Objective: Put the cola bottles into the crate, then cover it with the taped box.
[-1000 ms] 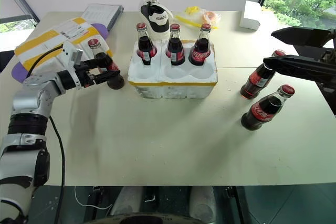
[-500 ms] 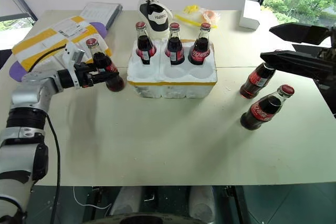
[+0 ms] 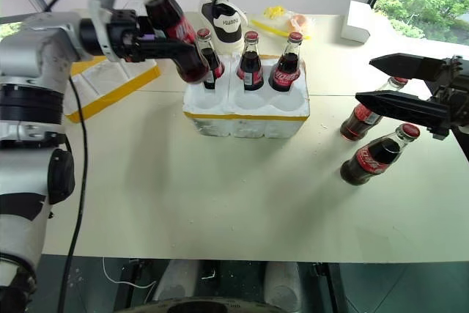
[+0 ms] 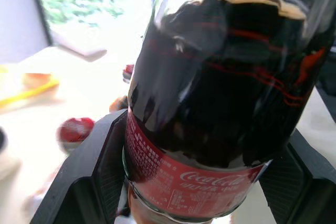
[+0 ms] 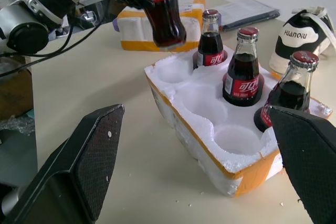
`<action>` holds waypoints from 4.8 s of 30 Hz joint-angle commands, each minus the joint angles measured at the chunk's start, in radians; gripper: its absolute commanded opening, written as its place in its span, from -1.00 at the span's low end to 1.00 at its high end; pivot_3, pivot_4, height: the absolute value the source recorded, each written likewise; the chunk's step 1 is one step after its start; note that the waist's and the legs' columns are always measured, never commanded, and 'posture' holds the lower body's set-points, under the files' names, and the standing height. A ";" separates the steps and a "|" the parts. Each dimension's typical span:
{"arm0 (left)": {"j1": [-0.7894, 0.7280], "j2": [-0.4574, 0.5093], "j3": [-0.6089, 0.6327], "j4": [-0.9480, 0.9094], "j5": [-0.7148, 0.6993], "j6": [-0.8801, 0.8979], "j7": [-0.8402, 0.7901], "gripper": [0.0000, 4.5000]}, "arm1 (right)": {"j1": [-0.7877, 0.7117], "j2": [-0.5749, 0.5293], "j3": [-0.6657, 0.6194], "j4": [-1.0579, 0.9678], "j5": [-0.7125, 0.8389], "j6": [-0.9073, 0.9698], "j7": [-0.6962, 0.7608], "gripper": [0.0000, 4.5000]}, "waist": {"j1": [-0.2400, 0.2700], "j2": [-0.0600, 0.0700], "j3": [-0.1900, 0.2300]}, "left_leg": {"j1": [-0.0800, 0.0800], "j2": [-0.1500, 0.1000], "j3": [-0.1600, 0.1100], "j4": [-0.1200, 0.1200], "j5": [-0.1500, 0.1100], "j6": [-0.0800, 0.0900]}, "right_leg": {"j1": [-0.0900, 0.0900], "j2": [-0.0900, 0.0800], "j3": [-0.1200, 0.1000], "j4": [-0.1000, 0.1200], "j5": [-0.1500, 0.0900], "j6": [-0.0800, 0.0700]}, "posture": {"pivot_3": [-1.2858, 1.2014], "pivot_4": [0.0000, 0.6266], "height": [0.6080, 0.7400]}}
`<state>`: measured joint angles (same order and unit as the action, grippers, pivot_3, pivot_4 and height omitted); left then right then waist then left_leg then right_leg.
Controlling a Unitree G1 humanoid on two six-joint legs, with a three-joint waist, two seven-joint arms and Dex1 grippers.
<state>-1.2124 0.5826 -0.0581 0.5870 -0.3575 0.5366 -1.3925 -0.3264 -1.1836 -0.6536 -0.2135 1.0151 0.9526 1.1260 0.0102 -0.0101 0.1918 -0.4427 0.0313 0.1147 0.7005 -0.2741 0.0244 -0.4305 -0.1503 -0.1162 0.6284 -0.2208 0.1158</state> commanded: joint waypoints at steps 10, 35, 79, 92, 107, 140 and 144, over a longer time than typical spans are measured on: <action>0.012 -0.067 -0.062 0.087 0.100 -0.148 -0.026 0.26 | 0.048 0.006 -0.097 -0.053 0.024 -0.005 -0.034 1.00 | 0.005 0.000 0.000 | -0.001 0.000 -0.003 0.000 0.000 0.000 | -0.001 -0.001 0.000 0.000 0.000 0.000 | 0.03 -0.52 1.00; 0.092 0.069 0.067 -0.195 -0.057 0.103 -0.111 0.98 | 0.063 -0.009 -0.084 -0.044 -0.062 -0.082 -0.024 1.00 | -0.004 0.000 0.000 | 0.000 0.001 -0.005 0.001 0.000 -0.001 | -0.001 0.000 0.000 0.001 0.000 -0.001 | 0.03 -0.52 1.00; 0.388 0.211 0.024 -0.671 -0.263 0.245 -0.046 0.98 | 0.785 0.698 -0.195 -0.420 -0.208 -0.315 -0.490 1.00 | 0.026 0.003 -0.003 | 0.004 0.000 -0.007 0.000 -0.002 0.003 | 0.004 0.001 0.001 0.000 0.000 -0.001 | 0.03 -0.52 1.00; 0.391 0.218 0.028 -0.693 -0.272 0.251 -0.027 0.98 | 0.672 0.655 -0.078 -0.288 -0.239 -0.365 -0.528 1.00 | 0.024 0.003 -0.003 | 0.004 0.000 -0.007 0.000 -0.002 0.004 | 0.004 0.001 0.001 0.000 0.000 -0.001 | 0.03 -0.52 1.00; 0.399 0.231 0.037 -0.722 -0.291 0.264 0.000 1.00 | 0.533 0.644 0.007 -0.153 -0.268 -0.402 -0.535 0.40 | 0.025 0.003 -0.003 | 0.005 0.000 -0.007 0.000 -0.001 0.002 | 0.004 0.001 0.001 0.001 0.000 -0.001 | 0.03 -0.52 1.00; 0.506 0.287 0.150 -0.841 -0.388 0.307 0.165 1.00 | -0.439 0.635 0.716 0.176 -0.390 -0.359 -0.461 0.25 | 0.002 0.005 -0.001 | -0.001 0.000 -0.004 0.000 0.001 -0.002 | 0.001 0.001 0.000 0.001 0.000 0.000 | 0.03 -0.52 1.00; 0.524 0.288 0.159 -0.852 -0.395 0.303 0.186 1.00 | -0.431 0.675 0.758 0.200 -0.432 -0.335 -0.429 0.25 | -0.002 0.005 -0.001 | -0.001 0.000 -0.003 -0.001 0.001 -0.002 | 0.000 0.002 0.000 0.001 0.000 0.000 | 0.03 -0.52 1.00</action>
<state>-0.6922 0.8567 0.0647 -0.2364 -0.7338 0.8456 -1.2144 -0.7360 -0.5198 0.0950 0.0113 0.5872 0.6333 0.6618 0.0085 -0.0049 0.1910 -0.4432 0.0312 0.1112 0.6994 -0.2728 0.0227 -0.4301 -0.1485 -0.1162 0.6297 -0.2212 0.1158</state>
